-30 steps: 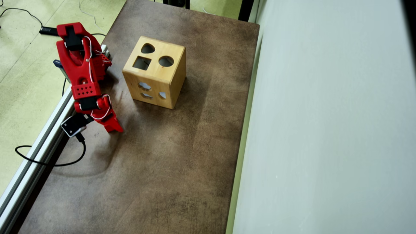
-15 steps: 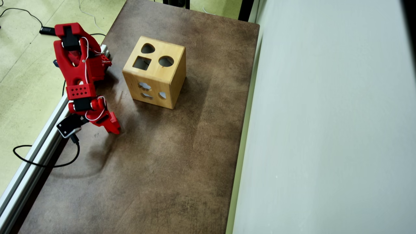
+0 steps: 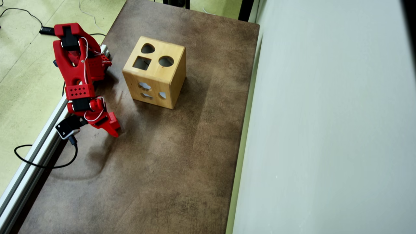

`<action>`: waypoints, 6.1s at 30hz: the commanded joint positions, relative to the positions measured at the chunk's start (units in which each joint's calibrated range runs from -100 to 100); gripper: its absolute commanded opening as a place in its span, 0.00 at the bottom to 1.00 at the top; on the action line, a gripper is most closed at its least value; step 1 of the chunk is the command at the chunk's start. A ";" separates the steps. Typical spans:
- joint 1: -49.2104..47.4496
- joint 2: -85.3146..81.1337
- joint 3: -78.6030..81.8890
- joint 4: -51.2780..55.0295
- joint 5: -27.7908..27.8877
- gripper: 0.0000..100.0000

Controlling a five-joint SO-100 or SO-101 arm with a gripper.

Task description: Pick and place the red cube on the square hole

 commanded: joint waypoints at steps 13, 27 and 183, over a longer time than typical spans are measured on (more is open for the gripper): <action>0.21 -0.93 -0.08 0.32 -0.15 0.48; 0.29 -1.18 -1.15 -0.64 -0.24 0.20; -48.45 -67.42 2.78 19.54 -12.45 0.02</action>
